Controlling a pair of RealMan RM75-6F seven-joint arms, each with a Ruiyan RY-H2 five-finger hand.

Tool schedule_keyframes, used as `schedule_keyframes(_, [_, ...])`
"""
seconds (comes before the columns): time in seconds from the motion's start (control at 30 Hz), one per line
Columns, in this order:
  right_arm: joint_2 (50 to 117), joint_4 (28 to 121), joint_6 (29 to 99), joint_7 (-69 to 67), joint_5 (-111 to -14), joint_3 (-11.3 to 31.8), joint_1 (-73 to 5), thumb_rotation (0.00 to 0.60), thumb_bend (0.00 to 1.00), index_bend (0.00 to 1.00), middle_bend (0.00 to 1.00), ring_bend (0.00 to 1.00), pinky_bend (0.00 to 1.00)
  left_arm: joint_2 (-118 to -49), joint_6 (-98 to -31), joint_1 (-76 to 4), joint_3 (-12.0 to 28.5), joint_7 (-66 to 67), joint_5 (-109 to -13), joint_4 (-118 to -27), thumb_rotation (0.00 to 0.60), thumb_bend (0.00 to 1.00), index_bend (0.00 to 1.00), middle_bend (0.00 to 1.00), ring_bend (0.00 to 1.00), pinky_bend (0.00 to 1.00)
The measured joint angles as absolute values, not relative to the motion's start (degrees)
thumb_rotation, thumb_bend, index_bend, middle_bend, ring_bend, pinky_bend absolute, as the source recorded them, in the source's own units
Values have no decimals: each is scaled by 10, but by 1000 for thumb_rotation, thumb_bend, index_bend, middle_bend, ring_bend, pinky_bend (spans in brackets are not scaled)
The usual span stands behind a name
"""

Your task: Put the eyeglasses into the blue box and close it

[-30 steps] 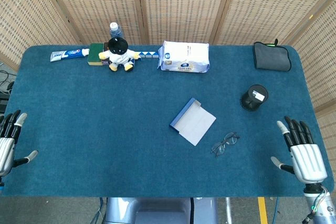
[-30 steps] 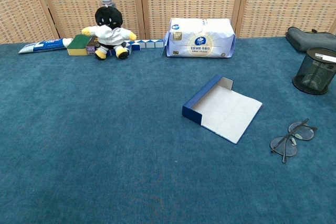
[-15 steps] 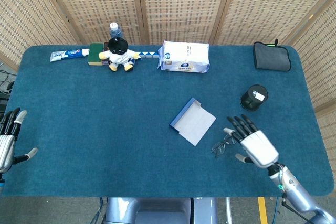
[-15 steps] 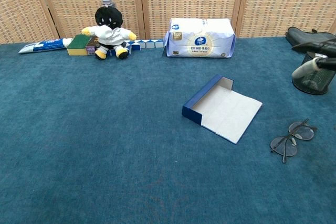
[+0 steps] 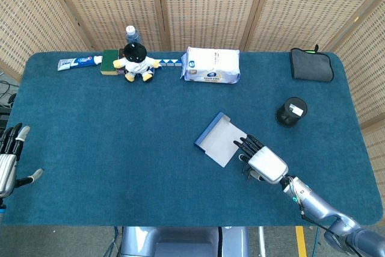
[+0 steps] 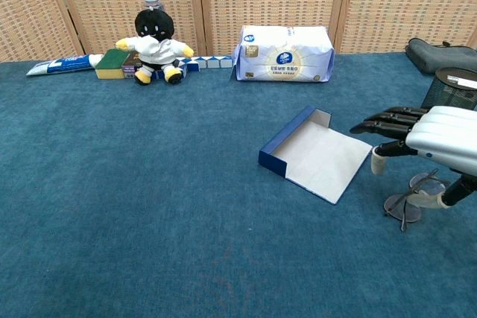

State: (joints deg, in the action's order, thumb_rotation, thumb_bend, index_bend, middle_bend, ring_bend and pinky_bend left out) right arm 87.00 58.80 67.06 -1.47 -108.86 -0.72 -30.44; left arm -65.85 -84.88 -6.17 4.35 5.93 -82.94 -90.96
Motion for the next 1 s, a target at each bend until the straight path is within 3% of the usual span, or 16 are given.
schedule_keyframes(0.2, [899, 530, 675, -18, -1089, -25, -323, 600, 361, 375, 73, 0, 88, -657, -843, -64, 46, 58, -821, -911, 600, 0, 0, 0, 0, 0])
schedule_keyframes(1.0, [859, 525, 672, 7, -1077, -64, -335, 600, 363, 375, 73, 0, 100, -660, -837, -67, 46, 68, -814, -911, 600, 0, 0, 0, 0, 0])
